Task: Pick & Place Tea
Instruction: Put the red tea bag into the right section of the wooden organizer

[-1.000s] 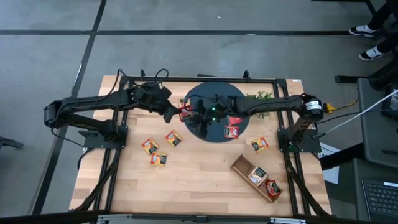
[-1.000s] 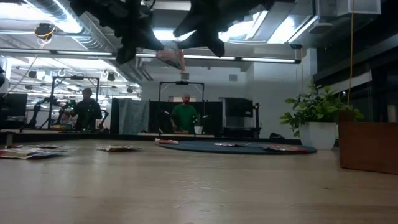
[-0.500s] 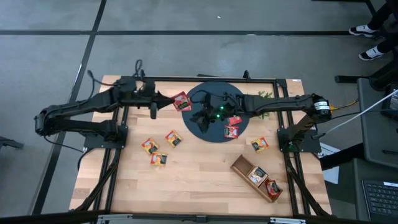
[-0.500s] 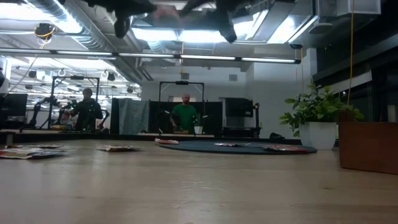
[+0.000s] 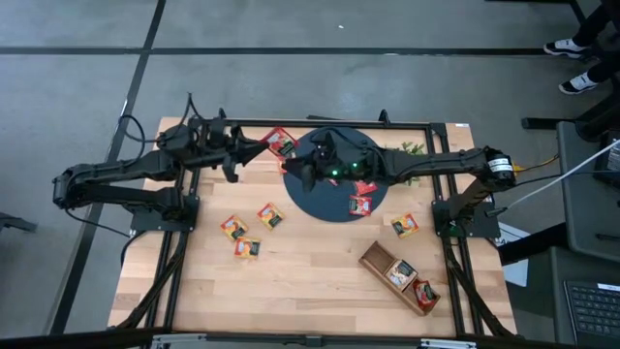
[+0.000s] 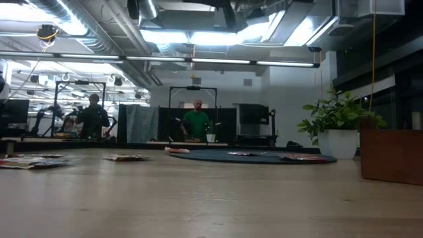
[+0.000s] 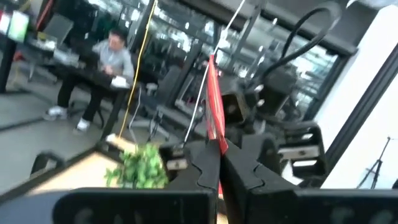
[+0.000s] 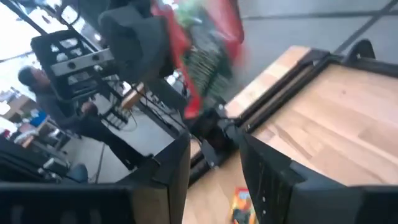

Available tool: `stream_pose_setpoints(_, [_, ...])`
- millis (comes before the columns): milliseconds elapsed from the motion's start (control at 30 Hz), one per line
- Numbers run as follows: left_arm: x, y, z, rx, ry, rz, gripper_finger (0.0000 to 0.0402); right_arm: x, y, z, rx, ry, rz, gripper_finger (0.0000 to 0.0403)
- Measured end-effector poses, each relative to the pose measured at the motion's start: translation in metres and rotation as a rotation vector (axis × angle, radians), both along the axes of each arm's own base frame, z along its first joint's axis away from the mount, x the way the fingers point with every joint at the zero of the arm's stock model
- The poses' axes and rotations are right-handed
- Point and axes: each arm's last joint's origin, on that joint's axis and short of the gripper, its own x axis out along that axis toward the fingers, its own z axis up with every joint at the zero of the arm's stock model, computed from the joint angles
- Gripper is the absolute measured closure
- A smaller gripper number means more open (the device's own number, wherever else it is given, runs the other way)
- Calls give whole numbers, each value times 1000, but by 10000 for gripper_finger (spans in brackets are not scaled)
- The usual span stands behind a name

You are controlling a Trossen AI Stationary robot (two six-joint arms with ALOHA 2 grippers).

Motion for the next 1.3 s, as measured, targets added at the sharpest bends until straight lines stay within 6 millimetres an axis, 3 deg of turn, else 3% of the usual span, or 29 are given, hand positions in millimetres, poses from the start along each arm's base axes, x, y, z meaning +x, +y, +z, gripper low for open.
stream_pose_setpoints(367, [-2, -1, 4, -5, -39, 0, 400, 1, -2, 14, -33, -137, -54, 292])
stream_pose_setpoints(733, [3, -1, 2, 1, -34, -39, 400, 1, -2, 14, -56, -140, -52, 394])
stream_pose_setpoints(1067, [6, -1, -1, -2, -12, -62, 400, 1, -1, 11, -53, -114, -12, 397])
stream_pose_setpoints(1300, [-1, -6, -2, 67, 28, -173, 398, -1, 4, 8, 28, -55, 160, 399])
